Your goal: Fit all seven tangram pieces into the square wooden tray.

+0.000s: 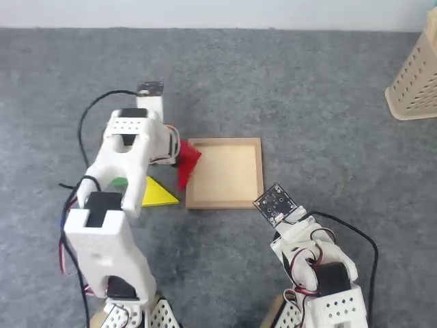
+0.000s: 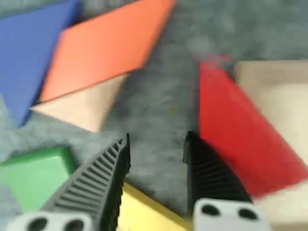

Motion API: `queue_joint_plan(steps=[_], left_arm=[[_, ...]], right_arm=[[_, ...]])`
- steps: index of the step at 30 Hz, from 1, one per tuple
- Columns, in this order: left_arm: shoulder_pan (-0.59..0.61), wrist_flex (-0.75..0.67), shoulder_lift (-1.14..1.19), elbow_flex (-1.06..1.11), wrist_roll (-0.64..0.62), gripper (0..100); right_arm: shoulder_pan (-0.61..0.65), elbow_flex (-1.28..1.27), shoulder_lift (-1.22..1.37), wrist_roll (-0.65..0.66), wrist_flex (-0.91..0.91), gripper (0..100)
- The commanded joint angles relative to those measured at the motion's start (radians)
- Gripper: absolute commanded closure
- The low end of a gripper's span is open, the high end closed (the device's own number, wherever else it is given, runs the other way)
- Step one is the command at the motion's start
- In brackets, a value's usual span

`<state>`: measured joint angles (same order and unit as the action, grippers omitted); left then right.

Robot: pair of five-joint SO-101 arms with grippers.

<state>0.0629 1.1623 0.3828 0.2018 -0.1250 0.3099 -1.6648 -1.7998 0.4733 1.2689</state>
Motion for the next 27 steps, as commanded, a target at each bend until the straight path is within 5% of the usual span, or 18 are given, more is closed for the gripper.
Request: queue_joint_plan(steps=[1,27], left_arm=[[-0.078,0.031,-0.078,-0.024,0.017,82],[-0.278,0.199,-0.074,-0.176,-0.014,82]], right_arm=[[0.001,-0.018,-0.015,-0.006,0.005,99.1],[0.001,-0.018,-0.015,-0.006,0.005,99.1]])
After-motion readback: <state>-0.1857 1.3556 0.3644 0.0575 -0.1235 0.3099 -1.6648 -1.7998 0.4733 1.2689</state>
